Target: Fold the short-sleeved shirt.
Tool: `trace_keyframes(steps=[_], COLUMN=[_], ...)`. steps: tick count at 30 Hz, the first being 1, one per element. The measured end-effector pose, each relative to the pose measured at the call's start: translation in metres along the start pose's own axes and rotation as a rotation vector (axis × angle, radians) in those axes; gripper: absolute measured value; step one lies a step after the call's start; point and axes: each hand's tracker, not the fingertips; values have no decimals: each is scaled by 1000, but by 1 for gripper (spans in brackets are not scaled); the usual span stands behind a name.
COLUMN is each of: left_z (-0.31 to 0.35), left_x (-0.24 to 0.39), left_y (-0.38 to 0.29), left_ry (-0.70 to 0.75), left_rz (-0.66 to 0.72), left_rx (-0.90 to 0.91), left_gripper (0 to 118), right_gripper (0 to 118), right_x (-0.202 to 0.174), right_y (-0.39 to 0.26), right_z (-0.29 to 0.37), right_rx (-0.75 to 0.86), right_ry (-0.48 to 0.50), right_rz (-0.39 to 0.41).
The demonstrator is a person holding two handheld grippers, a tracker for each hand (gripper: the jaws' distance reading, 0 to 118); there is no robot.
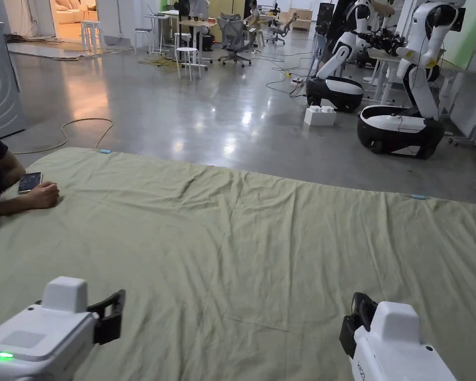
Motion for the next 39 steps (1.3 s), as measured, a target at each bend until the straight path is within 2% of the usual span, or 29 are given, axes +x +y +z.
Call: trace_keyframes(steps=[4,7,9,12,39], left_z=[12,12,9,9,12], left_x=[40,63,73,79,79], left_y=[14,20,21,26,31], left_ry=[-24,-17,0,-11,-12], left_rz=[12,-4,-39,-33,22], left_rx=[101,122,139,151,181], left_gripper=[46,27,20,10,6], right_gripper=[3,3,3,3,4], right_x=[1,3,5,6,4], right_y=[0,-1,-2,-4,-10], right_z=[1,1,2,4,9], right_rx=[10,32,18,26,12], right_ry=[-22,-51,-54,-68,-68], right_rz=[5,8,-18,-14,-17])
